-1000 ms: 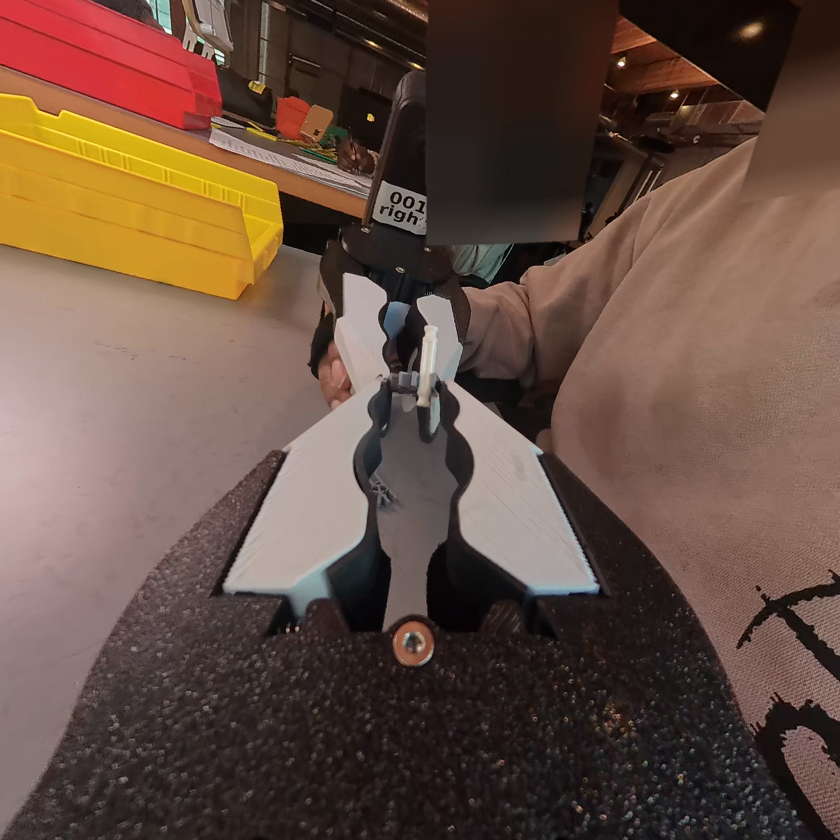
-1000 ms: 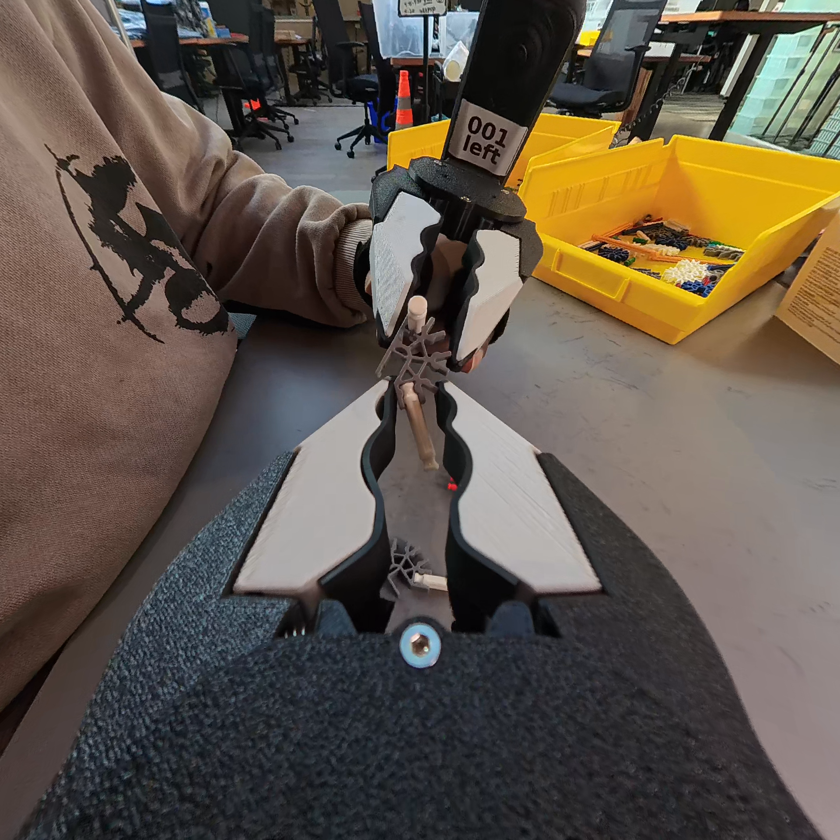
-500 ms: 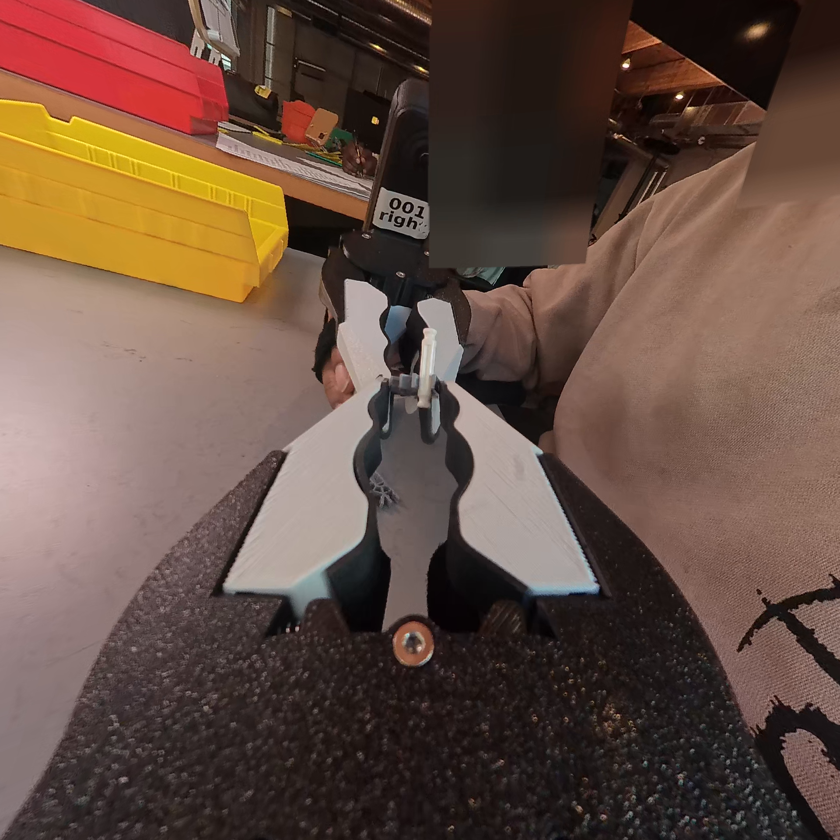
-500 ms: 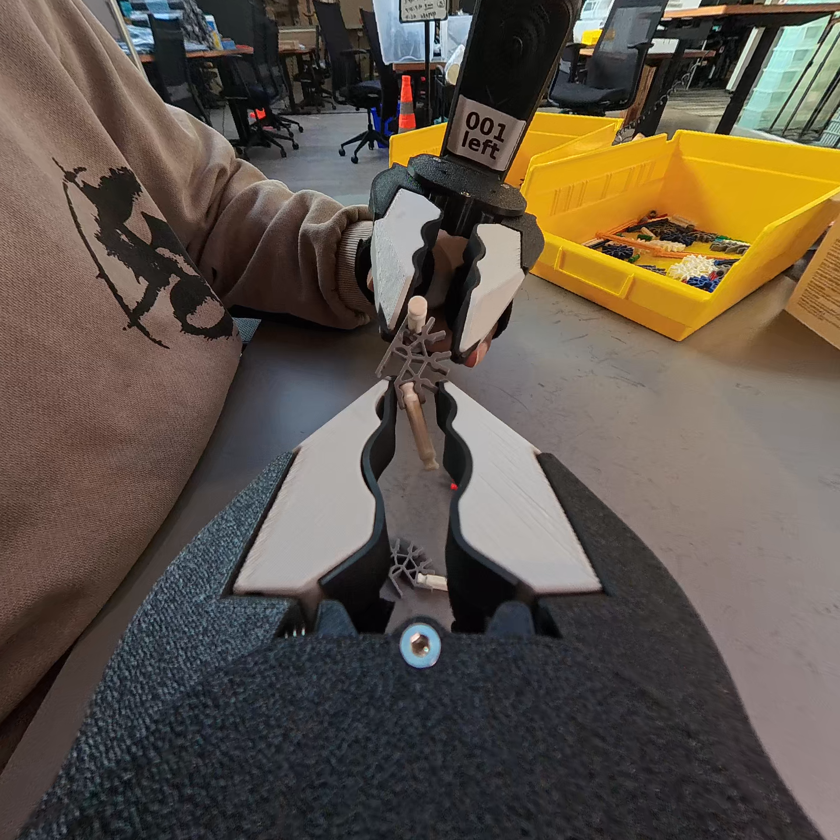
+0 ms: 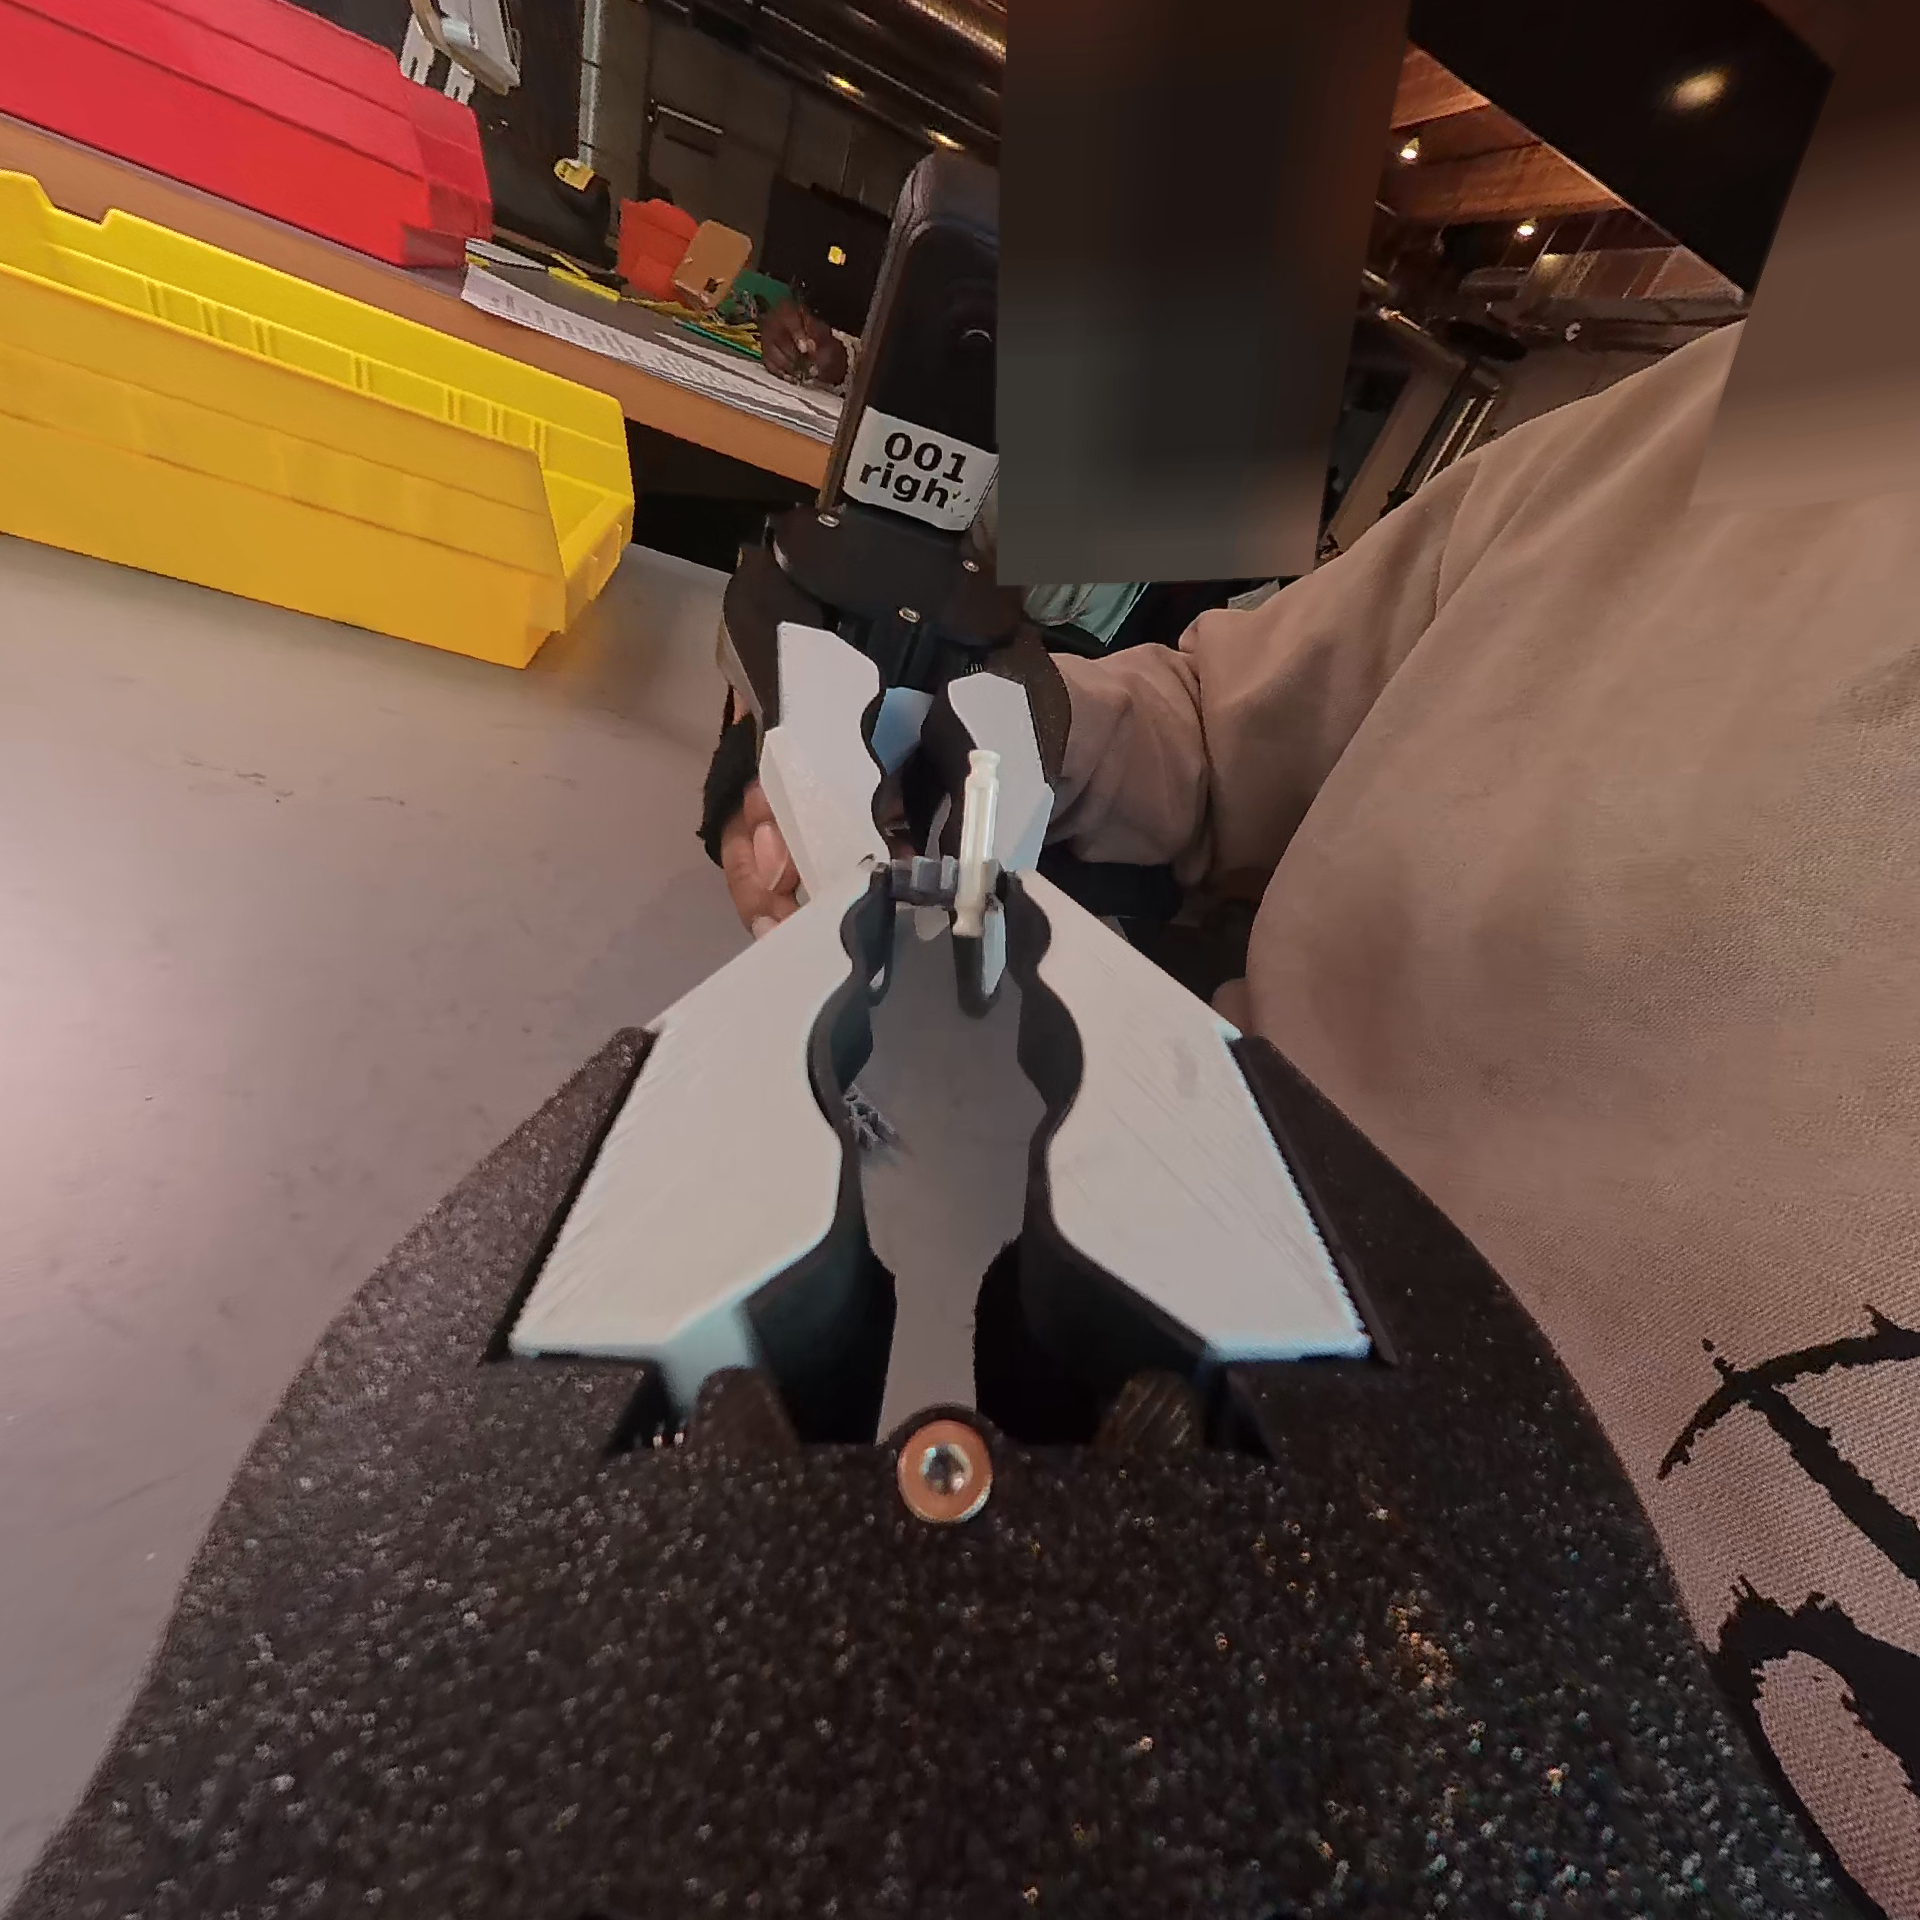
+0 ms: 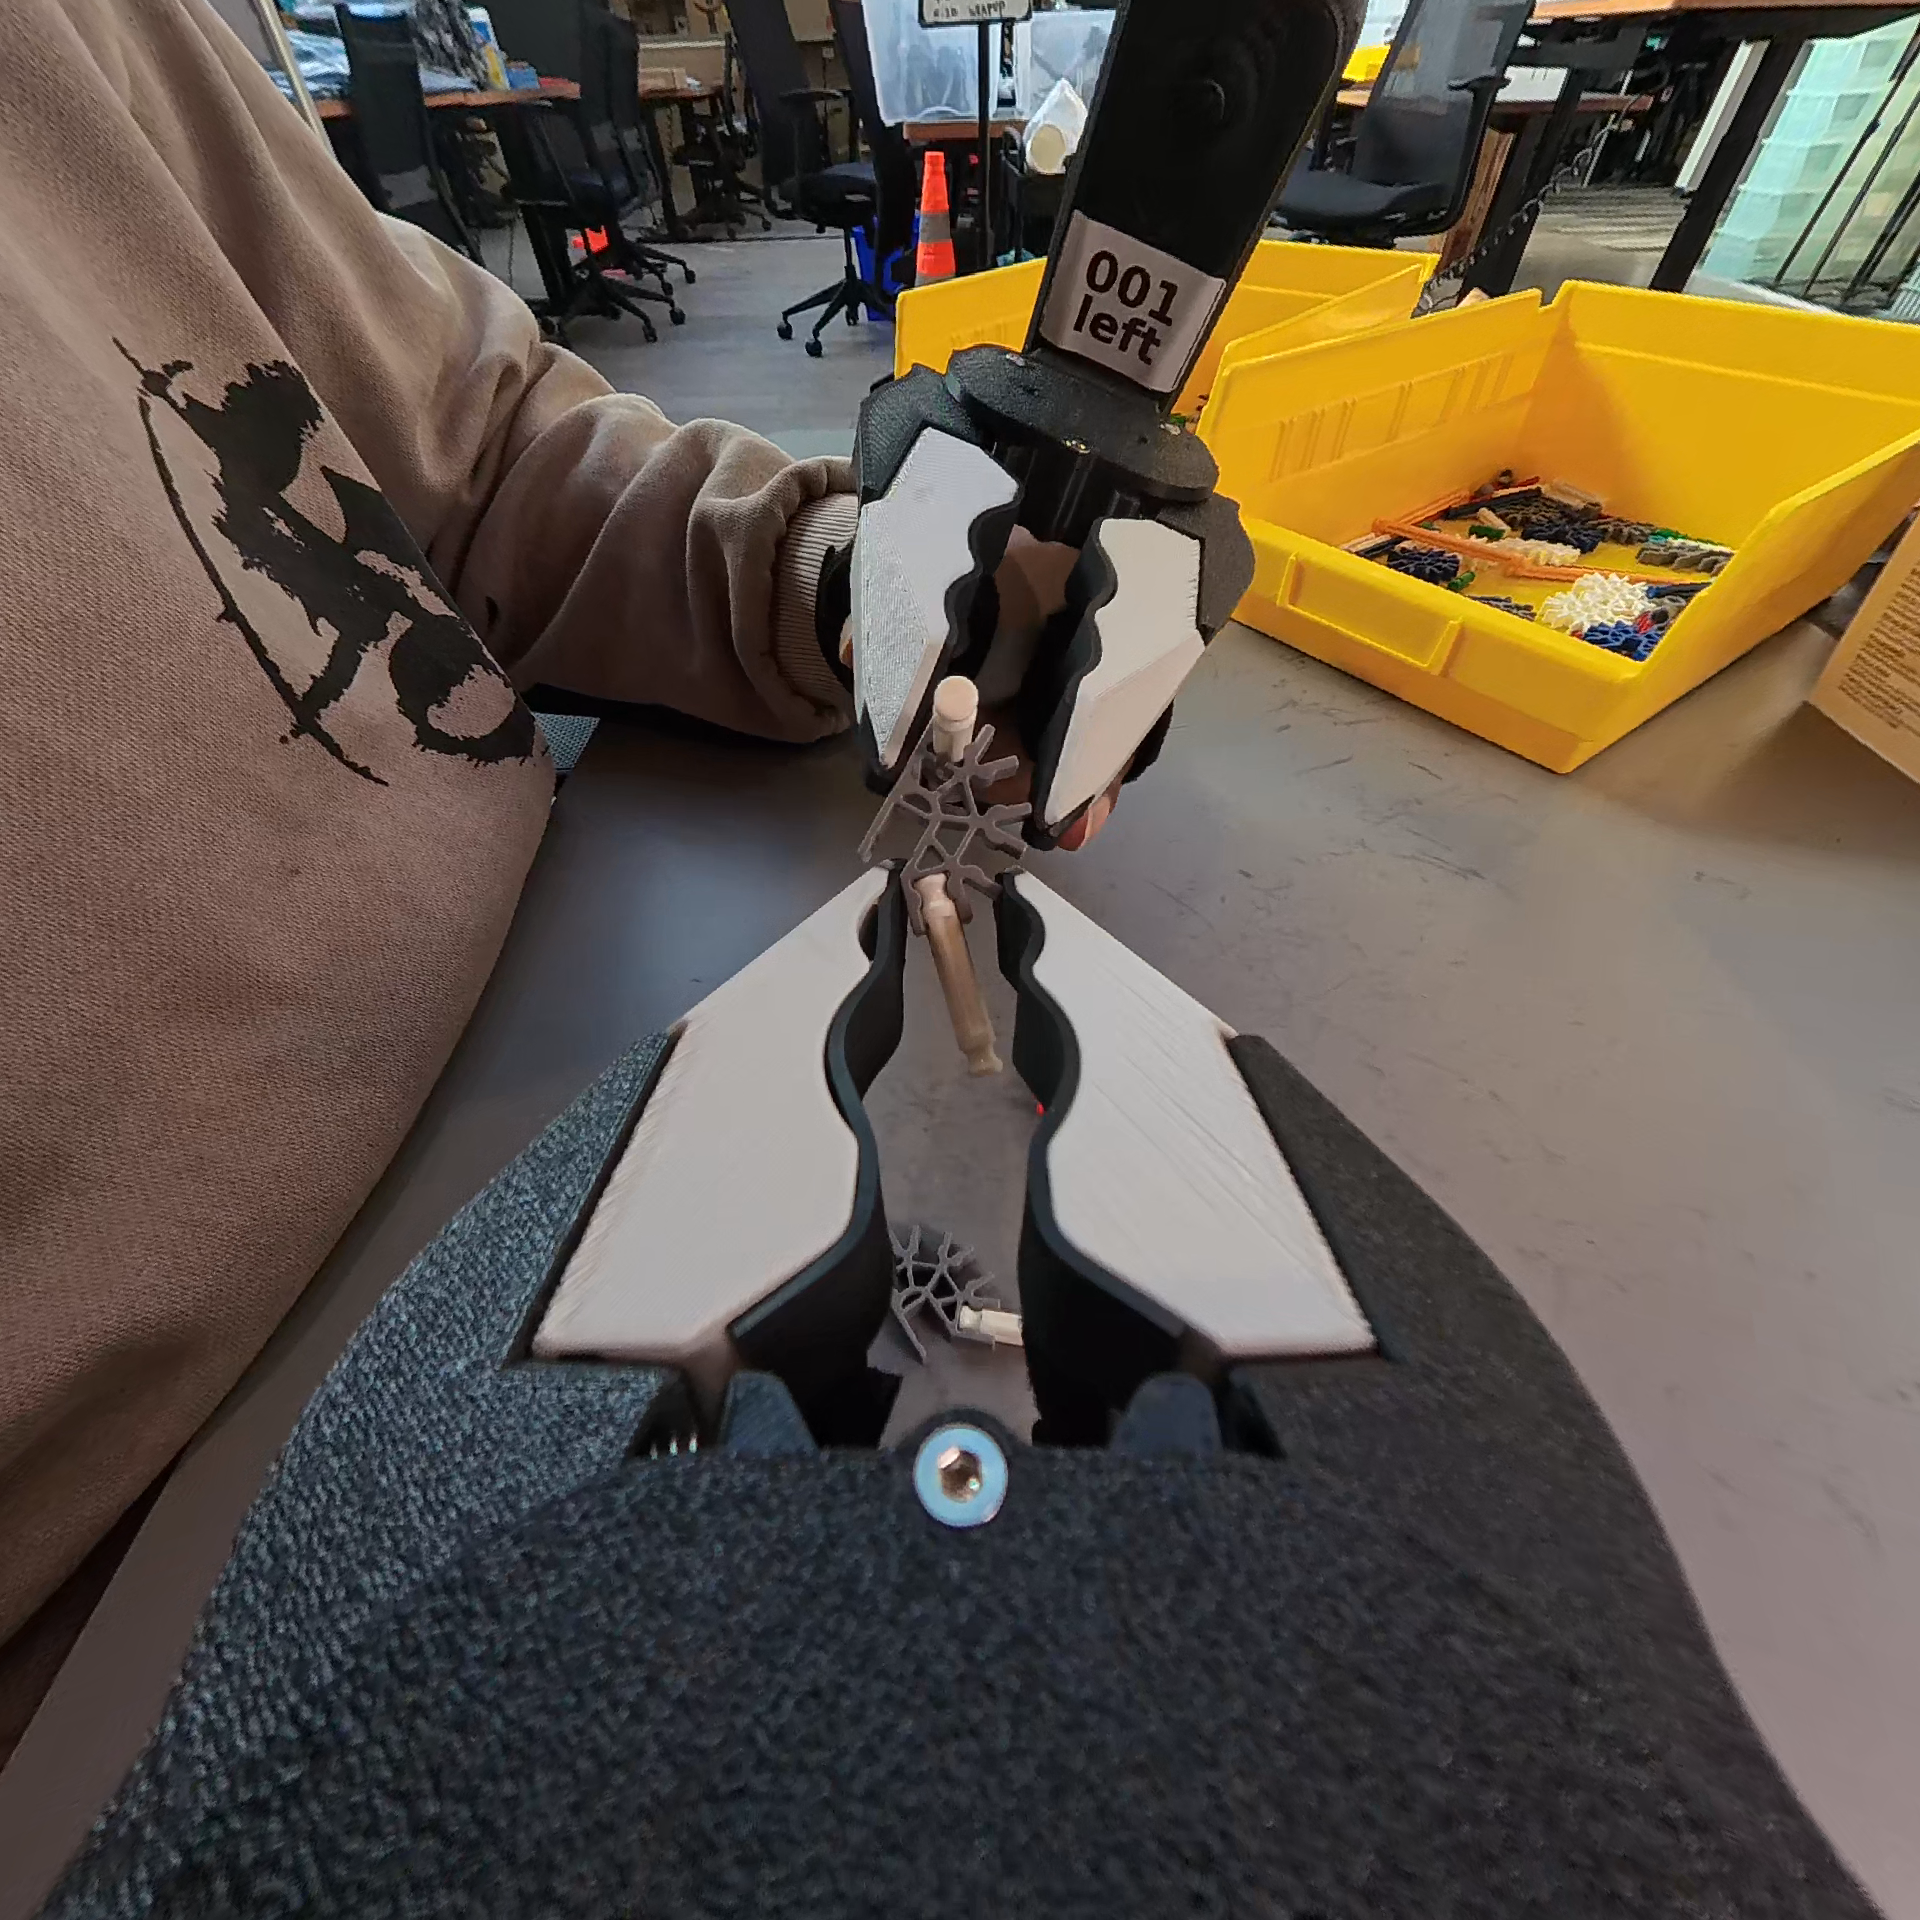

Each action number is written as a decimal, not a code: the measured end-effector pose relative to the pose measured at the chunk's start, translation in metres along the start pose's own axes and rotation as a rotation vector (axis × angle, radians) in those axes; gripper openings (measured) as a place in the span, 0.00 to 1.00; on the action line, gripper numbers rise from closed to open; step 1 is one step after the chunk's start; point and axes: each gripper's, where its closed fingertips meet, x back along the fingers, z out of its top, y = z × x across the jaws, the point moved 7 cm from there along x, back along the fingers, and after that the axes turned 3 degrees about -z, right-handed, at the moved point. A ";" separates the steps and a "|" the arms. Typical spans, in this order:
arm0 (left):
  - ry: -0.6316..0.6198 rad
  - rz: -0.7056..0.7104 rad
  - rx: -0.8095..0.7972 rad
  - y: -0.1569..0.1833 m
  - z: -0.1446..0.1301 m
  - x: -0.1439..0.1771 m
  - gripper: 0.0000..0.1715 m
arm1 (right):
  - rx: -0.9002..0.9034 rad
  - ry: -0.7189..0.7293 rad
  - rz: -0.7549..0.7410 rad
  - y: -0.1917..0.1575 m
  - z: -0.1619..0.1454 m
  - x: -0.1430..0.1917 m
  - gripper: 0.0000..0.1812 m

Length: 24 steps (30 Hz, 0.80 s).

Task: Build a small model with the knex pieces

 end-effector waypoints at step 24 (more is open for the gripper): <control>0.015 0.009 0.006 0.000 0.001 0.000 0.11 | 0.040 -0.026 -0.014 -0.002 -0.002 -0.004 0.08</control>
